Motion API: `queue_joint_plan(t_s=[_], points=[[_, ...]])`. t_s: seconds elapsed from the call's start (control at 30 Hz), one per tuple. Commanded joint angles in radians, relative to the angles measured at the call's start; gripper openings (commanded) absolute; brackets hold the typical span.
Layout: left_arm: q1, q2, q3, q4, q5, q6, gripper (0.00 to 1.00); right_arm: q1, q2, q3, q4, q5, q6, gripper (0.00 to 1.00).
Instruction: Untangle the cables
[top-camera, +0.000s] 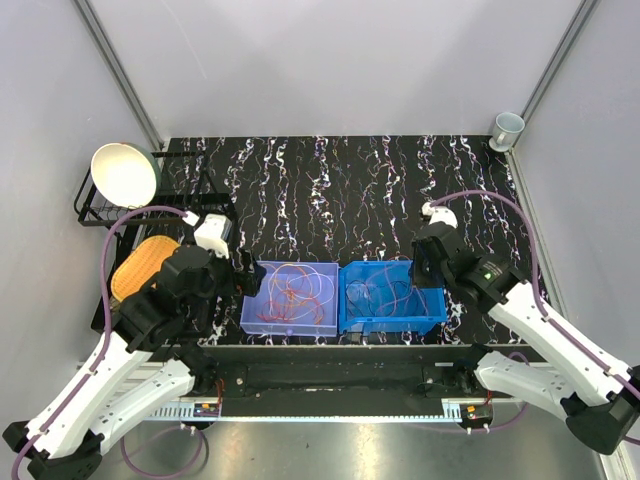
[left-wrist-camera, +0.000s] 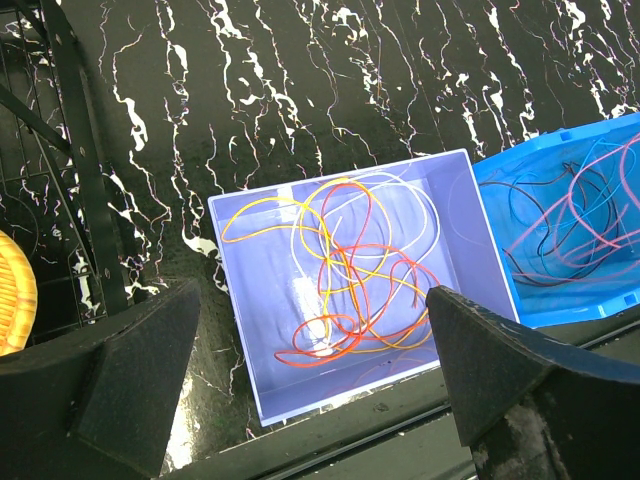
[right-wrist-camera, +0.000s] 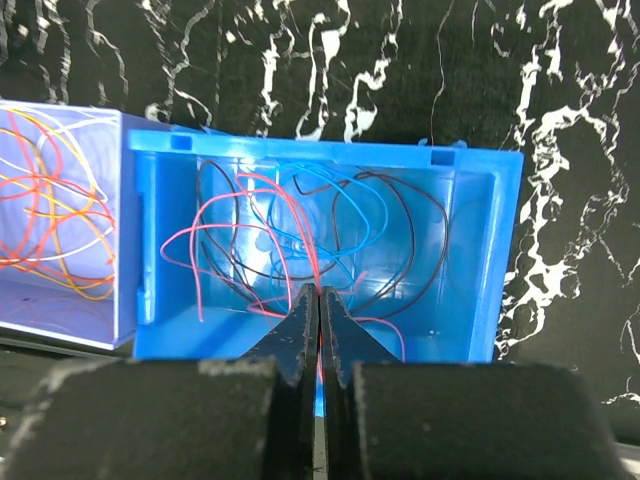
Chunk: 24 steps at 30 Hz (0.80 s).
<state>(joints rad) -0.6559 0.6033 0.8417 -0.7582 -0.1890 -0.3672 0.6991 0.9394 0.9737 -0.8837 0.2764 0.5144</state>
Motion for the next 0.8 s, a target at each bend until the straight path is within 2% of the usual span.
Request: queue_joint_plan(t_s=[0.0, 0.77], points=[[-0.004, -0.007, 0.000, 0.036, -0.027, -0.006, 0.99, -0.004, 0.013, -0.026, 0.055, -0.008, 0.030, 0.00], [-0.002, -0.008, 0.000, 0.036, -0.029, -0.004, 0.99, -0.003, 0.220, -0.083, 0.198, -0.023, 0.013, 0.00]])
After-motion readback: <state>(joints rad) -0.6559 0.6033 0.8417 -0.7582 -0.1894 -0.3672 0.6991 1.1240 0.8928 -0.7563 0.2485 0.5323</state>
